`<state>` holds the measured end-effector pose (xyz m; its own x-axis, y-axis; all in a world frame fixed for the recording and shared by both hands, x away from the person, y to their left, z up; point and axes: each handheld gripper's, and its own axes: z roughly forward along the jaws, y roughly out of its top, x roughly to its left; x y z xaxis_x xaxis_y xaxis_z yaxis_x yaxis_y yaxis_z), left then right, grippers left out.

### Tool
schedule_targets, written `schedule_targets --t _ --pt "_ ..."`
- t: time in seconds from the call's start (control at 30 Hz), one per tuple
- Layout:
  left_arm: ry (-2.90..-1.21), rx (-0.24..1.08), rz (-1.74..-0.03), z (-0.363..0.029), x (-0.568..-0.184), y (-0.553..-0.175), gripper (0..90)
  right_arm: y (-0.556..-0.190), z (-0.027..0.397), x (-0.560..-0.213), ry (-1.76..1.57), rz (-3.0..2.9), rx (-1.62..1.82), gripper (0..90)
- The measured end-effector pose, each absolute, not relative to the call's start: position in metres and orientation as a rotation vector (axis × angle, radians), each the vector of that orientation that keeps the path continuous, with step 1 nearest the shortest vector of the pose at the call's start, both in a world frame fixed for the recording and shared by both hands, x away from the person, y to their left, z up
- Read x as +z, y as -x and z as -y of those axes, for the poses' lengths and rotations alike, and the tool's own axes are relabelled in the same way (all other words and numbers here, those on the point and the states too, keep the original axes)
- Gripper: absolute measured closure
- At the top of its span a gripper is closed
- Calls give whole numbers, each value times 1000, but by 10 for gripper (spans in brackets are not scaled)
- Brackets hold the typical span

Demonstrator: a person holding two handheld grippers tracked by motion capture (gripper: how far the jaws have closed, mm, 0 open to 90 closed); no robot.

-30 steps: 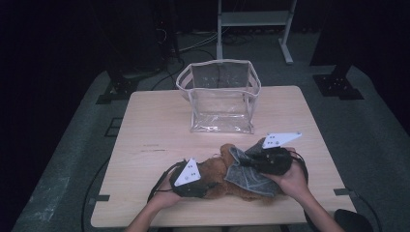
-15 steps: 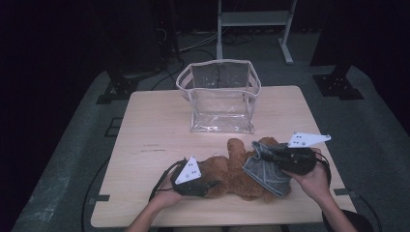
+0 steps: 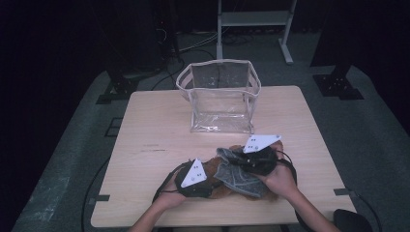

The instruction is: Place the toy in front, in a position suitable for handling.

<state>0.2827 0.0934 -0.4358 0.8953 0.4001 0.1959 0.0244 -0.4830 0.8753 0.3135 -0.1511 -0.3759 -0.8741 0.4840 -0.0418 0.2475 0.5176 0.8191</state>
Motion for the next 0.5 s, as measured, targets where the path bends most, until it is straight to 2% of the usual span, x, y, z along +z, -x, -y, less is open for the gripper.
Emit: schedule_targets --t 0.27,0.37,0.5 --pt "-2026 459 -316 -91 -436 -284 358 -319 178 -370 -740 -2448 1386 784" --pt "-2024 456 -308 -85 -436 -284 355 -309 163 -359 -671 -2479 1502 782" --pt "-2016 460 -279 -80 -437 -281 327 -310 139 -360 -626 -2552 1488 781"
